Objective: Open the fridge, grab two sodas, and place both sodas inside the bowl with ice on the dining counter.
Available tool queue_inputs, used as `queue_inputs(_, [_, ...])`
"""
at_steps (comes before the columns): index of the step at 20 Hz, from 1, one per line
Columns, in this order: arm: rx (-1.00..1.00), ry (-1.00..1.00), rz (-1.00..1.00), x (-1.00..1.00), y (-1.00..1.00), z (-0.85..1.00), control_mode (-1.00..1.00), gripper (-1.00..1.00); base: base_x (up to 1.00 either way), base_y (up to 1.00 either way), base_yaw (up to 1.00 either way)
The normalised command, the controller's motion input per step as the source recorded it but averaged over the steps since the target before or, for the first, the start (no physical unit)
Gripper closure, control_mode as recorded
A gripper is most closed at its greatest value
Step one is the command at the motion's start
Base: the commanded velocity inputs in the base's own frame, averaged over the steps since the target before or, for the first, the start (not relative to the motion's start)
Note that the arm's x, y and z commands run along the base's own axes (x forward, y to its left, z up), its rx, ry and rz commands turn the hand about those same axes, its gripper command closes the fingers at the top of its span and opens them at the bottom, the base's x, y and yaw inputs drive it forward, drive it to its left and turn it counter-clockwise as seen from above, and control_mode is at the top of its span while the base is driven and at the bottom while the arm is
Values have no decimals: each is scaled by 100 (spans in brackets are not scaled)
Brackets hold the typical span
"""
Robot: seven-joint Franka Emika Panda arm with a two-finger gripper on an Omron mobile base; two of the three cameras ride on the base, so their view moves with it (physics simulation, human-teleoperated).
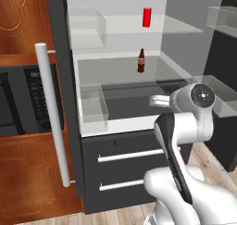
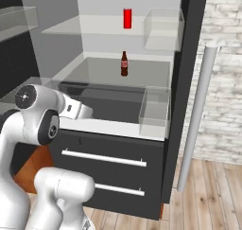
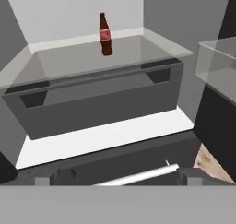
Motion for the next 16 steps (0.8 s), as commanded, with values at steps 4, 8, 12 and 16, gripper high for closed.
queue_inputs(4, [-3, 4, 9, 8, -35, -27, -100, -100, 0, 0, 0])
queue_inputs(8, [0, 0, 0, 0, 0, 0, 100, -100, 45, 0, 14])
queue_inputs(12, [0, 0, 0, 0, 0, 0, 100, -100, 67, 11, 13])
queue_inputs(16, [0, 0, 0, 0, 0, 0, 100, -100, 66, -3, 2])
